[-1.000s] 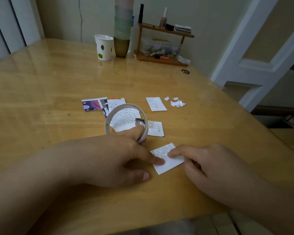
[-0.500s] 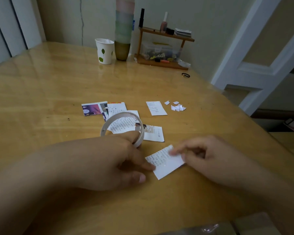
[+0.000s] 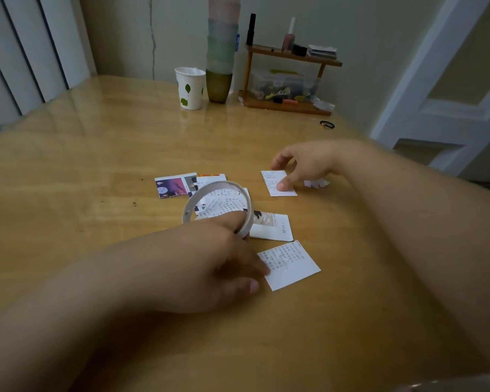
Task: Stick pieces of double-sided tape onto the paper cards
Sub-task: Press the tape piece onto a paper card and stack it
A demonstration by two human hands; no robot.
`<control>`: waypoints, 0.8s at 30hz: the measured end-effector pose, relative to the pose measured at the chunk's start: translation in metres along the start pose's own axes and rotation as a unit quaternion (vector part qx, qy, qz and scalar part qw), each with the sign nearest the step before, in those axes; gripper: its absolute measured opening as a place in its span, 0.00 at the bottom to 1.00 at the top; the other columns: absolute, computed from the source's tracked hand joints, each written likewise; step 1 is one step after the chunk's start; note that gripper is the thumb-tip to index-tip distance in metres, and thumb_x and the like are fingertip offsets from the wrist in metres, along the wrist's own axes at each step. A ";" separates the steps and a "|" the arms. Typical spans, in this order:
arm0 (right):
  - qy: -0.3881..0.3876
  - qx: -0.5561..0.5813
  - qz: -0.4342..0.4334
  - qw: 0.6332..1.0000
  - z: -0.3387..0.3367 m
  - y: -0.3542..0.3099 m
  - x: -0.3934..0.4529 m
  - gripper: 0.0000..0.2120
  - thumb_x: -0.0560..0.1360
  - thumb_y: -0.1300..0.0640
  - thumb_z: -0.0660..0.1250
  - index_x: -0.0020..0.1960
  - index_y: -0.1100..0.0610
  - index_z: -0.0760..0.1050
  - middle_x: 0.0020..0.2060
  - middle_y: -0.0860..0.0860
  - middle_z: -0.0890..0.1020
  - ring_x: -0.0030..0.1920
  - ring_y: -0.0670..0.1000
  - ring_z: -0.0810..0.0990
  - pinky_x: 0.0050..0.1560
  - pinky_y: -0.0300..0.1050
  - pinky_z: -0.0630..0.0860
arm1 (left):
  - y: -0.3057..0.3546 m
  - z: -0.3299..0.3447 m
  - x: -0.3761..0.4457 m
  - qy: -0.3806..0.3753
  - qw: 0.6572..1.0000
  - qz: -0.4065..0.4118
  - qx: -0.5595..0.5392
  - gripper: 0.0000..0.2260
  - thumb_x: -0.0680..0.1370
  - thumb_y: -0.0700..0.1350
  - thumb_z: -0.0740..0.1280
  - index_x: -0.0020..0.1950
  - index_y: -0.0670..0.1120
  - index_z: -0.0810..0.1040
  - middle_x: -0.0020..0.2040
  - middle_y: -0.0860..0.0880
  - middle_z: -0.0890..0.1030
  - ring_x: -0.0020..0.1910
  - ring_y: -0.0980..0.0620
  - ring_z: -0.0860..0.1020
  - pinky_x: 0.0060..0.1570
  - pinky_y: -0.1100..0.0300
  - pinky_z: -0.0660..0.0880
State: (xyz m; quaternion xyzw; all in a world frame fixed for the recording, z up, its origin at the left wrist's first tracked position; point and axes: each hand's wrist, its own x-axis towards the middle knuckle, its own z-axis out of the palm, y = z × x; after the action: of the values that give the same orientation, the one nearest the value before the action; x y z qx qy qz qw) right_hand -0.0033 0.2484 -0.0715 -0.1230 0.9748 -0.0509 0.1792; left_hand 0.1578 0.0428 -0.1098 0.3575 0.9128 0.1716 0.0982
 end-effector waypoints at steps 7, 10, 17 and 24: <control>0.028 0.001 -0.003 1.000 0.001 -0.005 0.003 0.17 0.69 0.50 0.75 0.54 0.50 0.73 0.54 0.48 0.77 0.55 0.54 0.77 0.55 0.51 0.76 | 0.001 0.000 0.001 0.003 1.000 0.003 0.010 0.16 0.76 0.58 0.62 0.63 0.64 0.73 0.50 0.65 0.62 0.48 0.65 0.68 0.52 0.67 0.70; 0.132 0.070 -0.029 0.988 0.007 -0.005 -0.017 0.11 0.72 0.54 0.72 0.53 0.50 0.75 0.50 0.46 0.80 0.49 0.46 0.79 0.43 0.39 0.75 | 0.000 0.001 0.001 0.004 1.000 0.003 0.014 0.17 0.76 0.58 0.62 0.64 0.63 0.72 0.51 0.62 0.64 0.50 0.64 0.68 0.54 0.64 0.70; 0.137 0.519 0.016 0.844 0.031 -0.004 -0.112 0.05 0.74 0.61 0.68 0.42 0.62 0.75 0.37 0.52 0.84 0.33 0.44 0.83 0.32 0.35 0.79 | 0.001 0.003 0.001 0.012 1.000 0.011 0.004 0.23 0.71 0.63 0.58 0.64 0.61 0.74 0.53 0.64 0.67 0.53 0.66 0.68 0.55 0.64 0.70; 0.138 0.544 0.027 0.827 0.089 -0.012 -0.140 0.09 0.70 0.56 0.73 0.33 0.59 0.80 0.38 0.57 0.85 0.44 0.55 0.83 0.57 0.51 0.76 | -0.003 0.003 0.001 0.017 1.000 0.008 -0.021 0.22 0.69 0.63 0.58 0.61 0.62 0.76 0.54 0.65 0.70 0.52 0.63 0.73 0.52 0.62 0.72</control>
State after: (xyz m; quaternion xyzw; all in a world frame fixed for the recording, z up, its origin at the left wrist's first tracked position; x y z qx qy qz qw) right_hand 0.1579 0.2683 -0.1058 0.0287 0.8069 -0.5843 0.0815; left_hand 0.1564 0.0424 -0.1137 0.3592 0.9078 0.1977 0.0888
